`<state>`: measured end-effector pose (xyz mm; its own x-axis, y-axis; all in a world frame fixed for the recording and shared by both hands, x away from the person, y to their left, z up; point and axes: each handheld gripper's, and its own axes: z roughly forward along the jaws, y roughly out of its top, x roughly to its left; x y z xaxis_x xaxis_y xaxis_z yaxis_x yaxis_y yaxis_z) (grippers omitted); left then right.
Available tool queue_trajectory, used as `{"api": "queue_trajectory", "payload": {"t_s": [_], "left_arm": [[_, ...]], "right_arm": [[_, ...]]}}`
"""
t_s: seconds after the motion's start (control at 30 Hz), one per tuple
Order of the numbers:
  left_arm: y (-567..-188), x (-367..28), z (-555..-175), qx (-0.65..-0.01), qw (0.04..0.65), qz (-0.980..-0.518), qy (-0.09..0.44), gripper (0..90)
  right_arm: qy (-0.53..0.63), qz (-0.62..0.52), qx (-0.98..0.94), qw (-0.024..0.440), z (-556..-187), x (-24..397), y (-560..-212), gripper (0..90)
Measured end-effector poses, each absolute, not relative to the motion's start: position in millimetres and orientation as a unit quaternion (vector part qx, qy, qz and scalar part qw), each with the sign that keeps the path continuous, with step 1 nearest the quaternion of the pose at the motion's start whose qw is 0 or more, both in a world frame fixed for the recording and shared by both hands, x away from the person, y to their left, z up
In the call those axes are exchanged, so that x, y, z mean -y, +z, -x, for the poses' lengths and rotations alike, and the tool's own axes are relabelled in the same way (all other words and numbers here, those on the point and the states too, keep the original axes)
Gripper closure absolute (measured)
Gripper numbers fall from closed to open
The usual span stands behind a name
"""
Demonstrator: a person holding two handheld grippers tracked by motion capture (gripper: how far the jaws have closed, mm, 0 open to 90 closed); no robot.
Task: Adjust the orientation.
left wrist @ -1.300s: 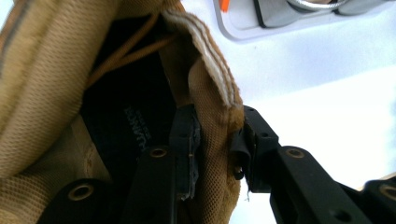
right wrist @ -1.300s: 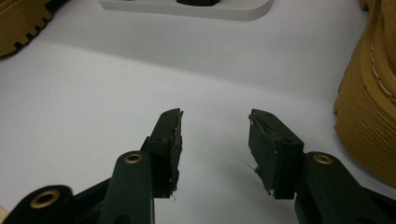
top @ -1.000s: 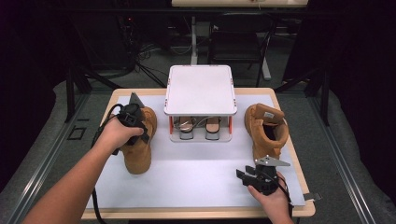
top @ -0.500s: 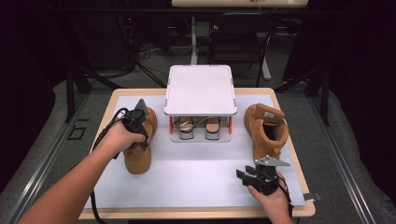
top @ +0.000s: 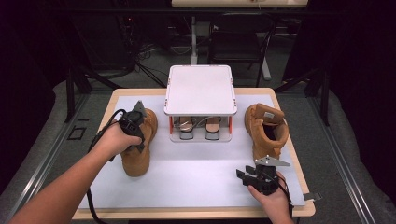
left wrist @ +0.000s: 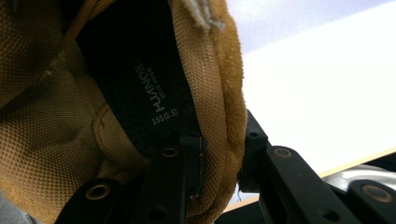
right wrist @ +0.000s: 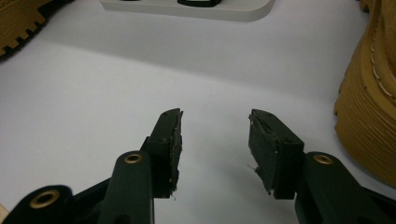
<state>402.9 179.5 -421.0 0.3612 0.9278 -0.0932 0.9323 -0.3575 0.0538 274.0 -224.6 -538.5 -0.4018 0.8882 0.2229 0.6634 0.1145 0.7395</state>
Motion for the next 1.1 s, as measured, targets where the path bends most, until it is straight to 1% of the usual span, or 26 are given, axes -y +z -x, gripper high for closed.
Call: {"api": "queue_trajectory", "payload": {"t_s": [0.17, 0.3, 0.53, 0.67, 0.93, 1.1], "left_arm": [[-421, -173, -390, -0.550, 0.038, -0.834, -0.024, 77.0], [-420, -169, -382, -0.545, 0.042, -0.837, -0.030, 76.9], [-424, -168, -374, -0.533, 0.037, -0.845, -0.025, 76.8], [-426, -171, -372, -0.533, 0.044, -0.844, -0.029, 76.6], [-427, -174, -371, -0.532, 0.064, -0.844, -0.033, 73.7], [-427, -177, -371, -0.533, 0.074, -0.842, -0.037, 69.7]], "right_arm": [[0.403, -0.527, -0.735, 0.140, -274, 223, -538, 54.3], [0.403, -0.528, -0.734, 0.142, -274, 224, -538, 54.3], [0.399, -0.526, -0.739, 0.137, -273, 222, -537, 54.4], [0.393, -0.526, -0.742, 0.136, -273, 221, -537, 54.6], [0.364, -0.533, -0.754, 0.121, -276, 220, -531, 55.7], [0.331, -0.539, -0.768, 0.100, -285, 219, -522, 56.2]]}}
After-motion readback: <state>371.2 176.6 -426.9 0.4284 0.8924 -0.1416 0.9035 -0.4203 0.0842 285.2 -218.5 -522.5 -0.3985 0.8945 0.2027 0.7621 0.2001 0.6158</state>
